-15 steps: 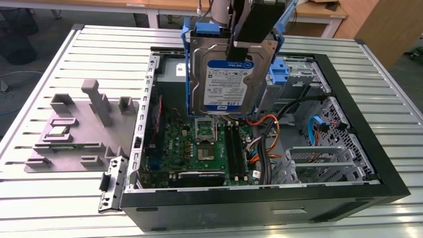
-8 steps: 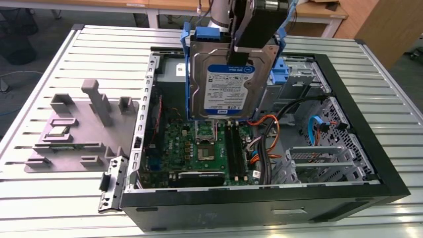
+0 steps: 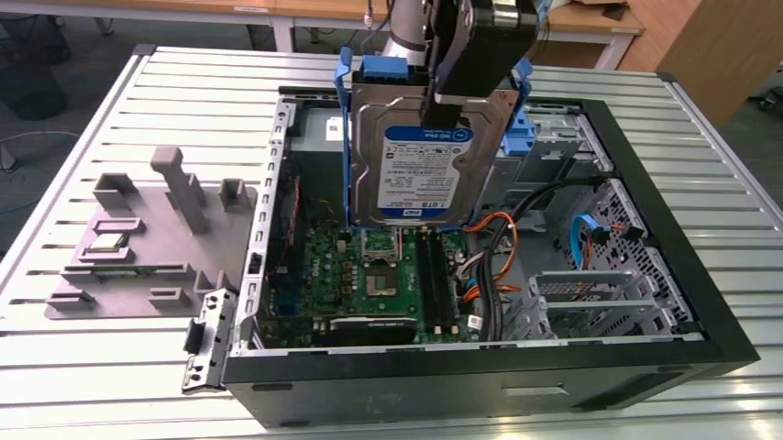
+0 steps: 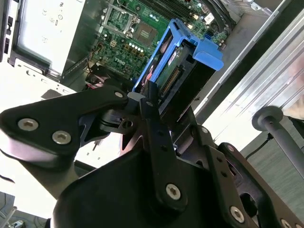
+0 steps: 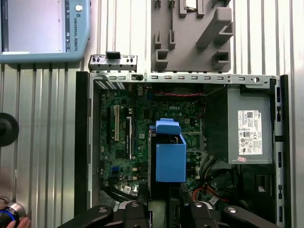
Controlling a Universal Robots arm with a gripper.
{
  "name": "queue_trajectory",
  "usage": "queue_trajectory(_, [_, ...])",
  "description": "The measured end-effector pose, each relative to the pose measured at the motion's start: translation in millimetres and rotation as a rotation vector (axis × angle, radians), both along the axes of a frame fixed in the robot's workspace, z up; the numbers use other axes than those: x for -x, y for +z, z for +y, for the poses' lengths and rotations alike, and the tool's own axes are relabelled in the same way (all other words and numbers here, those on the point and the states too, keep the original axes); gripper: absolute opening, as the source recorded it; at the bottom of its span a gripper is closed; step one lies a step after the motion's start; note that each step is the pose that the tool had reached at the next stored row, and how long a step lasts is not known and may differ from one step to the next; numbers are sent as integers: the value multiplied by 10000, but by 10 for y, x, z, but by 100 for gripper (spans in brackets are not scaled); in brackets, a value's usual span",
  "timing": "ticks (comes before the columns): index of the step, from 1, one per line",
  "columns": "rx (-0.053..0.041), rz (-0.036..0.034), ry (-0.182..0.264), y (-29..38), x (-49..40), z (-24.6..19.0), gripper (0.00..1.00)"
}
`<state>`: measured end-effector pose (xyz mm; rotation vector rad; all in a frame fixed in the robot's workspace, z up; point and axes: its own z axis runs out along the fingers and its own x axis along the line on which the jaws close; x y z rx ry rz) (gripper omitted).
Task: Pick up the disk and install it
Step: 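Pick up the disk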
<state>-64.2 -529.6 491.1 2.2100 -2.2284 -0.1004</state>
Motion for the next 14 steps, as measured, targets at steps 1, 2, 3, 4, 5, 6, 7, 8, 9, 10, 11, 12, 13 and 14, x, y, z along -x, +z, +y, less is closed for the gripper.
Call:
queue_trajectory(1, [2, 1, -1, 1, 0, 0, 35])
queue_trajectory(2, [1, 0, 0, 1, 0, -1, 35])
queue_trajectory(3, [0, 0, -1, 0, 0, -1, 35])
queue_trajectory(4, [0, 0, 0, 0, 0, -1, 35])
queue_trajectory(5, [0, 0, -1, 0, 0, -1, 35])
queue_trajectory(6, [1, 0, 0, 0, -2, -1, 35])
queue_trajectory(7, [0, 0, 2, 0, -8, -2, 35])
queue_trajectory(8, [0, 0, 1, 0, -17, -2, 35])
queue_trajectory(9, [0, 0, 0, 0, -31, -1, 35])
queue_trajectory(10, [1, 0, -1, 0, -53, -1, 35])
queue_trajectory(11, [1, 1, -1, 1, -81, -1, 35])
queue_trajectory(12, [0, 1, -1, 0, -110, -1, 35])
queue_trajectory(13, [1, 2, 0, 0, -140, -1, 35])
queue_trajectory(14, [1, 3, 1, 0, -174, -1, 35])
